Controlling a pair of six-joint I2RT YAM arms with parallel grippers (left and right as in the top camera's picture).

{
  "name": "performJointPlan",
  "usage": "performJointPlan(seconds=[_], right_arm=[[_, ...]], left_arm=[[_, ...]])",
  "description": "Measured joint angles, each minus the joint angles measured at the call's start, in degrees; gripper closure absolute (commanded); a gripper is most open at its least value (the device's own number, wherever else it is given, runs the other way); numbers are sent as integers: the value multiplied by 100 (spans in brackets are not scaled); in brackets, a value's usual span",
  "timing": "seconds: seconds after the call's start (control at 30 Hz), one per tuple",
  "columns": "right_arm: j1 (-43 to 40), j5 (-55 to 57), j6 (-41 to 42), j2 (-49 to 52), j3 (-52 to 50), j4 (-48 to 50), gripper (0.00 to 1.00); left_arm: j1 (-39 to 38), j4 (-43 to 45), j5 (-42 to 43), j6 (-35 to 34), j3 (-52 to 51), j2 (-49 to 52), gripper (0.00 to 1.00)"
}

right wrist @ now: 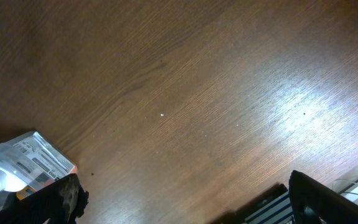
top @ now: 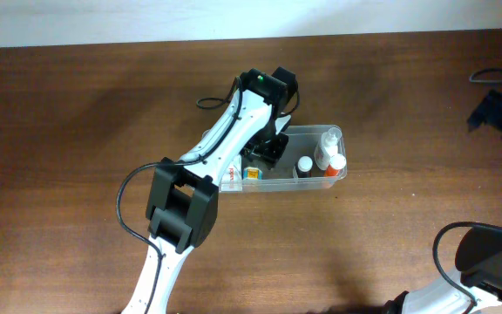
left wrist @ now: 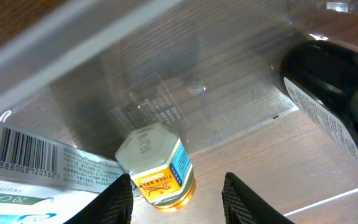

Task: Pack container

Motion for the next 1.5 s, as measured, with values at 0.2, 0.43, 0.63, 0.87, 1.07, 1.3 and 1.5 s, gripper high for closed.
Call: performJointPlan(seconds=[0.2,0.43,0.63,0.87,1.07,1.3,1.5], right_arm=[[0,0,0,0,0,0,2],[0,0,0,0,0,0,2],[0,0,0,0,0,0,2],[0,0,0,0,0,0,2],[0,2,4,0,4,2,2],[0,0,2,0,4,0,1],[0,0,2,0,4,0,2]], left_arm=[[0,-35,-4,0,0,0,54],[0,-562,-28,22,785,0,50],[0,-1191,-391,66,2107,-404,31],[0,-1209,-688,98,2151,-1547,1],[0,-1198,-1038,33,962,-3244,1],[0,-1246,-1368,-474,-494,-4647,1],[0,-1241,-1379,-568,-570,-4782,1]])
